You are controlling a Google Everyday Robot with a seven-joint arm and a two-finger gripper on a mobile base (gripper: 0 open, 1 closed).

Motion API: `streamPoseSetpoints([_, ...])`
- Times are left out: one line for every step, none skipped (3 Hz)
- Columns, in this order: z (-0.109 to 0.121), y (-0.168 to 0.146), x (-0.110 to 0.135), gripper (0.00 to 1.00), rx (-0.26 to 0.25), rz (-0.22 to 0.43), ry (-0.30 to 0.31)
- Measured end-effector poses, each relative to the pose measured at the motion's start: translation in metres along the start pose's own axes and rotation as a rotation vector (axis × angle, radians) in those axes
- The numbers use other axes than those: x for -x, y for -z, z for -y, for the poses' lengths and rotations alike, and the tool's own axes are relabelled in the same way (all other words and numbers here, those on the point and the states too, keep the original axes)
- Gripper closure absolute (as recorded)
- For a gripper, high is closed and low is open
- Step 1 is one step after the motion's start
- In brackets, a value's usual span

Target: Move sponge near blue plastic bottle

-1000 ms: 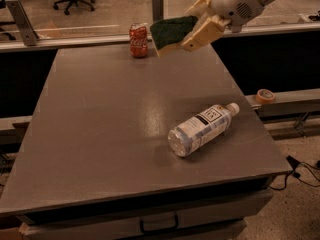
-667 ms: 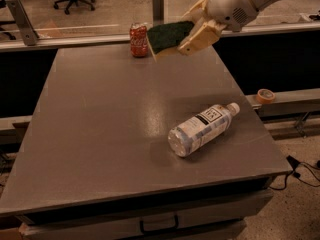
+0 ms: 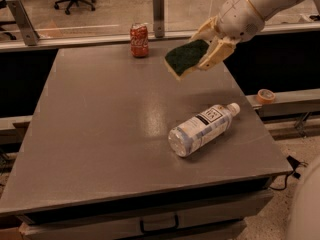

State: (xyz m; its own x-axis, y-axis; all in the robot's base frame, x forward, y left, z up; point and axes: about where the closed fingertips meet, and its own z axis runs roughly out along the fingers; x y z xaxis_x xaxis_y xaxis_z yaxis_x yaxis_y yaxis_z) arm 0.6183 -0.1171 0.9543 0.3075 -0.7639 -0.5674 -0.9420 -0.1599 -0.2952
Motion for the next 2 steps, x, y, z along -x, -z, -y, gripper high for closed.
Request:
streamPoseSetpoints([-0.005,0.0,-0.037,1.0,0.051,-0.06,0.067])
streamPoseSetpoints([-0.011,0.002,-0.071,1.0,0.069,-0.117,0.1])
